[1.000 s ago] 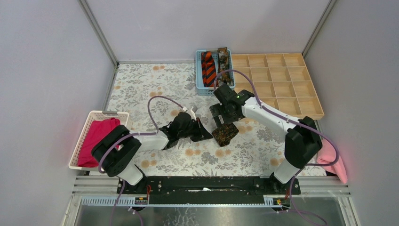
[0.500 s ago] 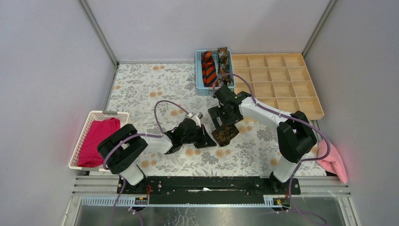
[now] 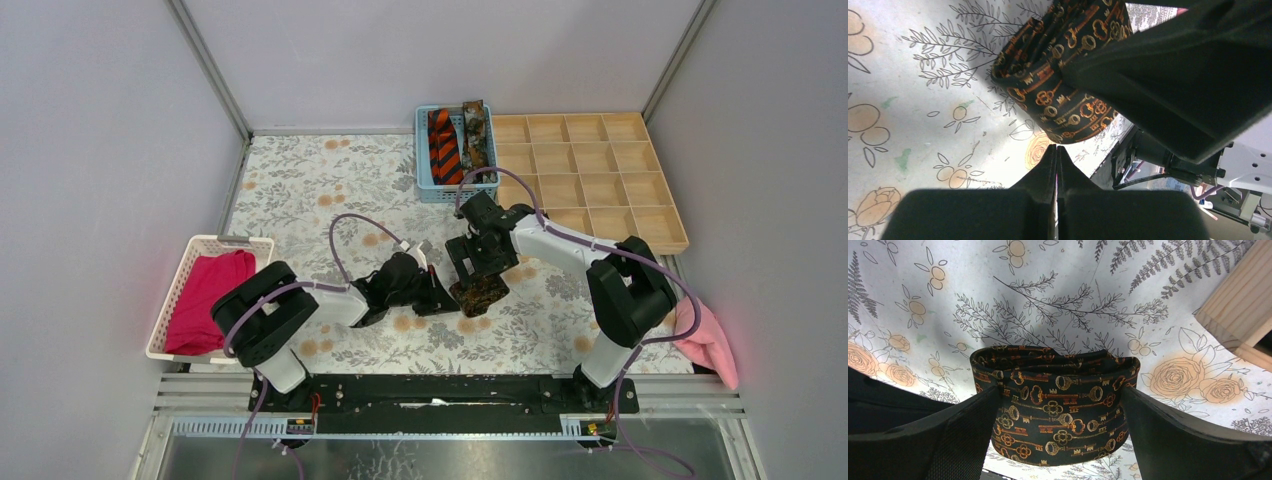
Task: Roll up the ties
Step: Roll the tie at the center of the board.
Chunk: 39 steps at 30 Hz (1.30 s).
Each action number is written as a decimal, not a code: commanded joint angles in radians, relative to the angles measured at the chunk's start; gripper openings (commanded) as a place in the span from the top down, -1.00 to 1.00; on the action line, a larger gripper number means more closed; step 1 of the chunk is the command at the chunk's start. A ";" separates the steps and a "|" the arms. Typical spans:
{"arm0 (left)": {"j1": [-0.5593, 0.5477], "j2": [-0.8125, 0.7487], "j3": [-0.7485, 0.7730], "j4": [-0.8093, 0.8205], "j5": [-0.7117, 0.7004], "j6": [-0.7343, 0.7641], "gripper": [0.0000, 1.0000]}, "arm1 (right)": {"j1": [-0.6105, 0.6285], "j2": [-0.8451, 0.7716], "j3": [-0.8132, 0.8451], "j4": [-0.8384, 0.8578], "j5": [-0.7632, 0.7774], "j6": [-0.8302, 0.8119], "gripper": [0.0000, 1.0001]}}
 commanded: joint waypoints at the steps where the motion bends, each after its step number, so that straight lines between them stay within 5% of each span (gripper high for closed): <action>1: -0.007 0.046 0.023 0.051 -0.005 0.010 1.00 | -0.004 -0.028 -0.021 0.010 -0.025 0.011 -0.99; 10: -0.007 0.076 0.021 0.072 0.007 0.002 1.00 | -0.003 -0.056 -0.007 0.015 0.039 0.014 -0.99; 20: -0.007 0.025 0.015 0.020 -0.013 0.011 1.00 | -0.003 -0.274 -0.034 0.045 0.126 0.114 -0.99; 28: -0.007 -0.011 0.007 -0.024 -0.012 -0.005 1.00 | -0.016 -0.421 -0.198 0.119 0.192 0.235 -0.99; 39: -0.005 -0.099 -0.064 0.032 -0.022 -0.049 1.00 | -0.212 -0.516 -0.460 0.354 -0.048 0.327 -0.99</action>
